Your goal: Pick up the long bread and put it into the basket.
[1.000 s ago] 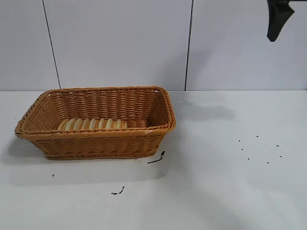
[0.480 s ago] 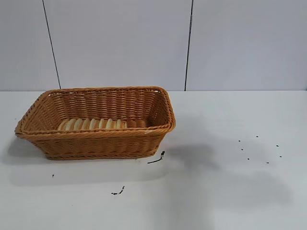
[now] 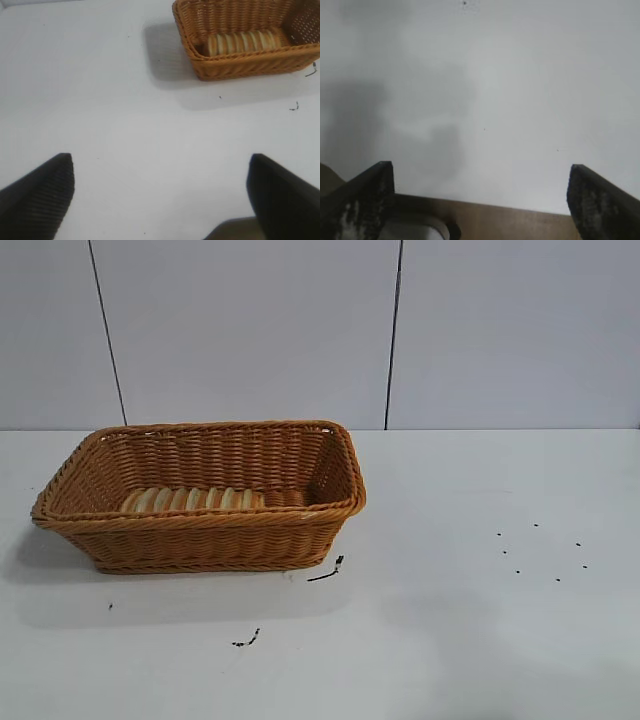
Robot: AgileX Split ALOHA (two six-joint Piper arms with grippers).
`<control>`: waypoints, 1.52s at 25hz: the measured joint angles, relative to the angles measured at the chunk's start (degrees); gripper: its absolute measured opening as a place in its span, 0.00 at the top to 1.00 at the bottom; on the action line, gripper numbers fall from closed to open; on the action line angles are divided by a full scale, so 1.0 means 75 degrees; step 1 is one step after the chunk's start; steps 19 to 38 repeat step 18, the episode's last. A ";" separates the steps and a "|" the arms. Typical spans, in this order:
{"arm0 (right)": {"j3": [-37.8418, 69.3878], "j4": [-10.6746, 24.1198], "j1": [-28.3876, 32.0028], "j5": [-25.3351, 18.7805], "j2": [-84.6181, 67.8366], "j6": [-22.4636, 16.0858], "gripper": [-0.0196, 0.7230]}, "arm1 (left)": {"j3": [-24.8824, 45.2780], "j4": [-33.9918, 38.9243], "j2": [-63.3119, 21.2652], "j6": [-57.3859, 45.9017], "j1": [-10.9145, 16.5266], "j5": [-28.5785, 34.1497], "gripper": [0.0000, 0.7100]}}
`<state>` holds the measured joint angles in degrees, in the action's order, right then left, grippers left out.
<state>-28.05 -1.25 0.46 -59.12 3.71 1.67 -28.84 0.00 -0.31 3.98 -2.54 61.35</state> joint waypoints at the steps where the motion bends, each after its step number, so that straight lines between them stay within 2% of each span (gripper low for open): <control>1: 0.0000 0.0007 0.0000 0.0002 -0.0188 -0.0008 0.11 | 0.0000 0.0000 0.0000 0.0000 0.0000 0.0000 0.02; 38: 0.0006 0.0035 0.0000 0.0000 -0.0536 -0.0085 0.11 | 0.0000 0.0000 0.0000 0.0000 0.0000 0.0000 0.02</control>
